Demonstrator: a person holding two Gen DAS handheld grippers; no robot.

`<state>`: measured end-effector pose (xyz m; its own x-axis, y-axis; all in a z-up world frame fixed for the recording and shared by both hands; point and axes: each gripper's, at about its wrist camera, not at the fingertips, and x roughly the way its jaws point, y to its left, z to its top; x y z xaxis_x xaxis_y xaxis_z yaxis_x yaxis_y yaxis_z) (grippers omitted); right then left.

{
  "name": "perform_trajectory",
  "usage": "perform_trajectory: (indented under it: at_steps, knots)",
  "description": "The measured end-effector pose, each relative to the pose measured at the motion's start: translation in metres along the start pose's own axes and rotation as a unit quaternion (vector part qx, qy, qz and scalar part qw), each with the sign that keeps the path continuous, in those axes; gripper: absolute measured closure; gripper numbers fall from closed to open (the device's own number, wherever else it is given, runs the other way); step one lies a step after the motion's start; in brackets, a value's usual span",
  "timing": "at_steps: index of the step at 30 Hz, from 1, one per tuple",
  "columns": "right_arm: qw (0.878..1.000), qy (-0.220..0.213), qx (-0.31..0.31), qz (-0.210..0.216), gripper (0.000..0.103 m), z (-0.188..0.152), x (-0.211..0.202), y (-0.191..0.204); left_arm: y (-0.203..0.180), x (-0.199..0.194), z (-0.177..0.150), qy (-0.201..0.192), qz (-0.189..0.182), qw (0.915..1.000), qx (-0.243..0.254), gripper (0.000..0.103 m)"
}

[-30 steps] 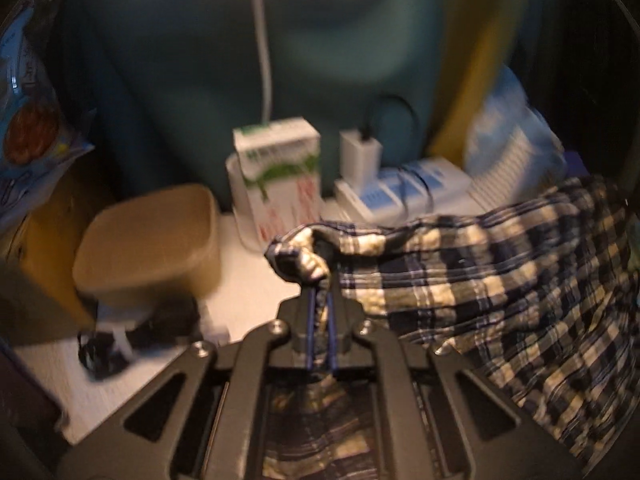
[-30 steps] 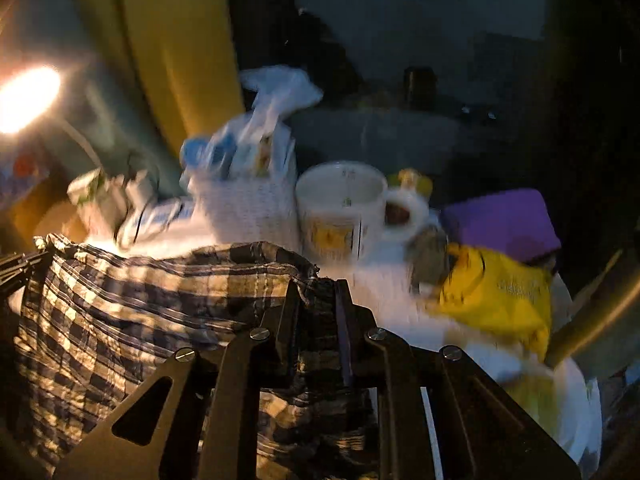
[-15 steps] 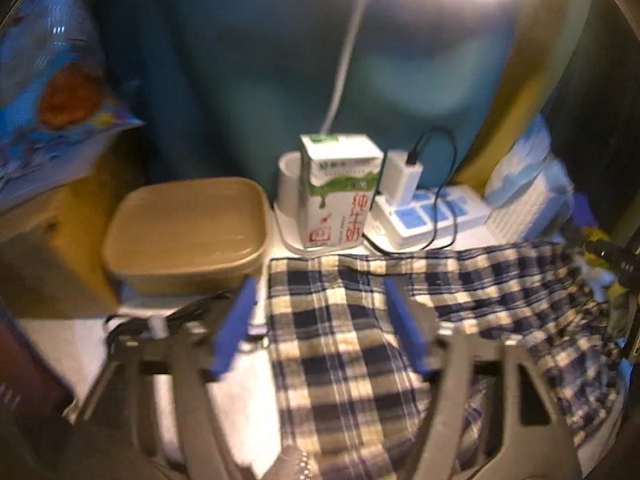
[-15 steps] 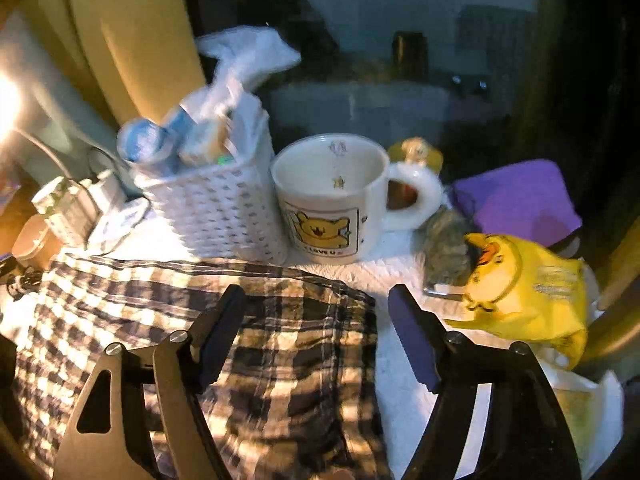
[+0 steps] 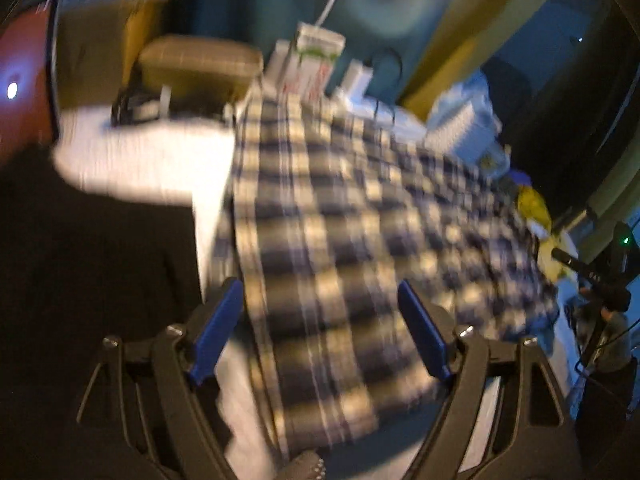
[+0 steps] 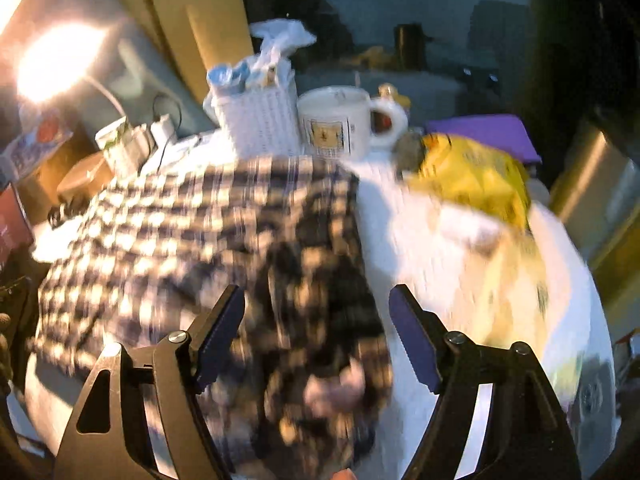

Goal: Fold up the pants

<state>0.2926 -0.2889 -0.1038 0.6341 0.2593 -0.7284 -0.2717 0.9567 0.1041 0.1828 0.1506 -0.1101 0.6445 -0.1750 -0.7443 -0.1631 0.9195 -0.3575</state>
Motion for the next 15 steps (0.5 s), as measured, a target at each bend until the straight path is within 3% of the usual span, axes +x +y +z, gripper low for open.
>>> perform_trajectory:
  at_steps: [4, 7, 12, 15]
  knots:
    - [1.000, 0.010, 0.008, 0.008, 0.025, -0.022, -0.007, -0.004, 0.002, 0.002, -0.033, 0.021, 0.020, 0.9995, -0.009, 0.022]
    - [1.000, 0.017, 0.005, 0.018, 0.025, -0.031, -0.004, 0.000, -0.005, 0.000, -0.040, 0.011, 0.019, 0.9998, -0.003, 0.022]
    - [0.999, 0.017, -0.030, -0.019, 0.026, -0.035, 0.003, 0.010, -0.018, 0.007, -0.036, 0.027, 0.059, 0.9977, 0.019, 0.022]
    - [0.998, 0.013, -0.062, -0.031, 0.033, -0.039, 0.005, 0.018, -0.023, 0.010, -0.039, 0.026, 0.082, 0.9957, 0.035, 0.022]
